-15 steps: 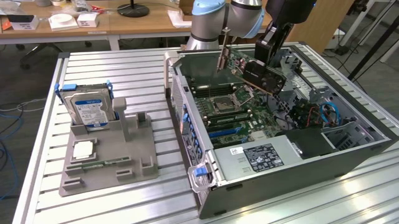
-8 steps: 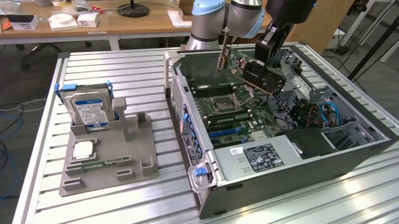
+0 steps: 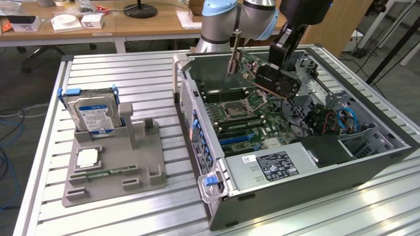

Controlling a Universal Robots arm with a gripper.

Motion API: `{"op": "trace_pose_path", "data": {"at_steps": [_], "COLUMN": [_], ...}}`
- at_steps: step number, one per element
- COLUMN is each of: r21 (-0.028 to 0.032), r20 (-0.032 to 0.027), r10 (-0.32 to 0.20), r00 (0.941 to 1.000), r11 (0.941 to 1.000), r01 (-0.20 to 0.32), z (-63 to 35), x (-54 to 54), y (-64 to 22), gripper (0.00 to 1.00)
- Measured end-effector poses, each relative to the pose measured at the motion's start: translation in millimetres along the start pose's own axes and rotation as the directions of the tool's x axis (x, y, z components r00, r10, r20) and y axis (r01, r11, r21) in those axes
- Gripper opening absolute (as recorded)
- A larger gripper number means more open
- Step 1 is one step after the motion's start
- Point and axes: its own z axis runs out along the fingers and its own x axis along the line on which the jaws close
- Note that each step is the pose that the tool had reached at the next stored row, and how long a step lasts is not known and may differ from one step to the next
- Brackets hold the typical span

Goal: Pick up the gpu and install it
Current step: 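Insert the gpu into the slot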

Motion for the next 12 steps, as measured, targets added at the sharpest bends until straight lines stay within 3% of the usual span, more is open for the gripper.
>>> {"op": "trace_pose_path", "data": {"at_steps": [4, 12], "r21": [-0.0006, -0.0007], "r20": [-0.0013, -0.0016], "r10": [-0.027, -0.032], "r00": [0.9996, 0.9995], "r11": [0.9996, 0.9995], "r01": [0.027, 0.032], "z": [0.0, 0.0], "x": [0.1, 0.1], "y": [0.1, 0.1], "gripper": [0.26, 0.26]}}
